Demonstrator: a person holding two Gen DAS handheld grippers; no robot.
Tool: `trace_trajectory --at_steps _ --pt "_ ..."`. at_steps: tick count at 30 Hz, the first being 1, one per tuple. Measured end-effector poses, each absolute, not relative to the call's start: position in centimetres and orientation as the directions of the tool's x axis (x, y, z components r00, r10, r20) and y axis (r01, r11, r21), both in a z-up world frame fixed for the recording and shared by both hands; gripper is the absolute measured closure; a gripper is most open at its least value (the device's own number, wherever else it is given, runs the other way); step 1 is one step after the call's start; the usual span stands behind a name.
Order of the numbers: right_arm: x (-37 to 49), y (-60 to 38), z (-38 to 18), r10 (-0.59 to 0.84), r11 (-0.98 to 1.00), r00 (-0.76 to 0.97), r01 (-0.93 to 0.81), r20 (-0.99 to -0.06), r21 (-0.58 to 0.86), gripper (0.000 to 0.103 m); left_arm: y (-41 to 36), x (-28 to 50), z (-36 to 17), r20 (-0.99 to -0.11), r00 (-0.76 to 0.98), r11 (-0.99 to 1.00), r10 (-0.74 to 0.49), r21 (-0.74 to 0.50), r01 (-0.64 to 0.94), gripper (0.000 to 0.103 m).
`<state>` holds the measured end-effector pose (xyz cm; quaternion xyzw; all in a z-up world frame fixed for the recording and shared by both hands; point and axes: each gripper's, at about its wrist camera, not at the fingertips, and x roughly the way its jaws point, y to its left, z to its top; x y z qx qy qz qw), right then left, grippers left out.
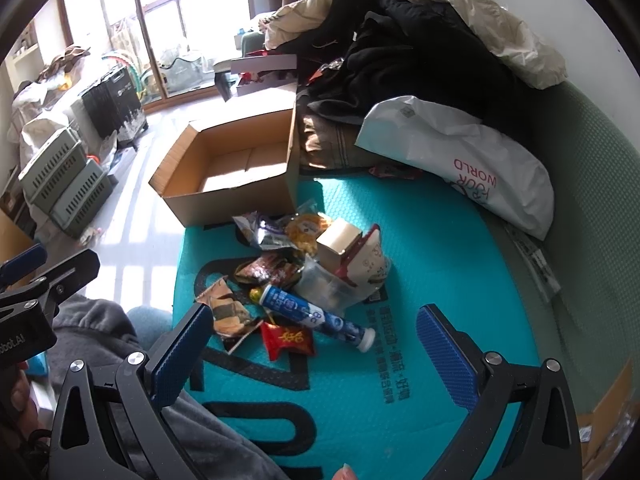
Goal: Organize snacks
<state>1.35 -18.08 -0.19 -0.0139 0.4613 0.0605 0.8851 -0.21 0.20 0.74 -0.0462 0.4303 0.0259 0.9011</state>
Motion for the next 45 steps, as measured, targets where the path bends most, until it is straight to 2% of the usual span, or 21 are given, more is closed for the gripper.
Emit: trace_trajectory --at_steps 45 --pt "1.27 -18.38 -0.41 0.098 0.992 0.564 -0.12 -0.82 0.036 0.0 -0.21 -0.35 -0.06 -0.789 0.614 0.993 -0.011 -0.079 -0.084 0.0"
